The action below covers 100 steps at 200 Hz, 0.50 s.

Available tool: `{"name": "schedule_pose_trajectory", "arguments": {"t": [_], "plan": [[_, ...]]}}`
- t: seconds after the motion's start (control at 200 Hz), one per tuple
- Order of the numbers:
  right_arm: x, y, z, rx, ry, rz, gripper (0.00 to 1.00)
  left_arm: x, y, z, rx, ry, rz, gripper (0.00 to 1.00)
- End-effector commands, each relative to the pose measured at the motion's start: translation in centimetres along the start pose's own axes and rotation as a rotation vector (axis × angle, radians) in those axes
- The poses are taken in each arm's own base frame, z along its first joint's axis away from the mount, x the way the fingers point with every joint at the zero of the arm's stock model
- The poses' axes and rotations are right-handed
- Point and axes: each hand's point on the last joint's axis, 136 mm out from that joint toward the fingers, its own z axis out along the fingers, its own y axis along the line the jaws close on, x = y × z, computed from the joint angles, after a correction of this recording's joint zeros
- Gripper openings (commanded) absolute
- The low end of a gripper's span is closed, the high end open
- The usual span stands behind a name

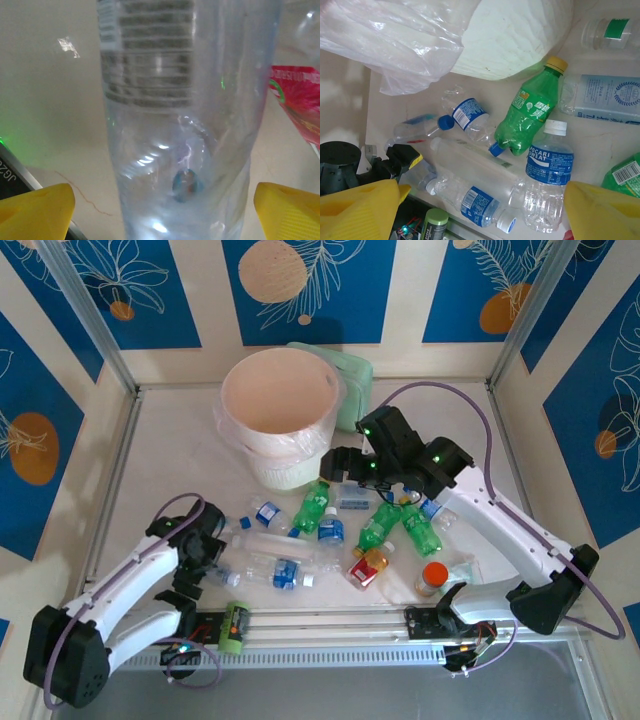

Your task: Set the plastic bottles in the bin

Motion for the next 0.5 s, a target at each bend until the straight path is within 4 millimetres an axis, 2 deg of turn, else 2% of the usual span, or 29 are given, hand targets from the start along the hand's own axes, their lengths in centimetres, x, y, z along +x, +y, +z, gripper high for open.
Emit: {"name": "schedule_pose_trajectory", "arguments": {"t": [0.0, 0.14, 0.32, 0.495], "plan": [[0.3, -0.5, -0.1, 0.004, 0.000, 0.027, 0.86, 0.1, -0.1, 0.6, -0.006, 0.011, -0.037, 0.92], [0.4, -0.7, 0.0, 0.008, 0.003, 0.032, 0.86, 0.0, -0.1, 1.0, -0.009, 0.004, -0.047, 0.89], [0.5, -1.0, 0.1, 0.014, 0.002, 0.036, 0.85, -0.1, 0.3, 1.2, -0.011, -0.002, -0.060, 0.79], [0.3, -1.3, 0.1, 0.021, -0.002, 0.047, 0.84, -0.3, 0.9, 1.0, -0.015, -0.013, -0.067, 0.73]]}}
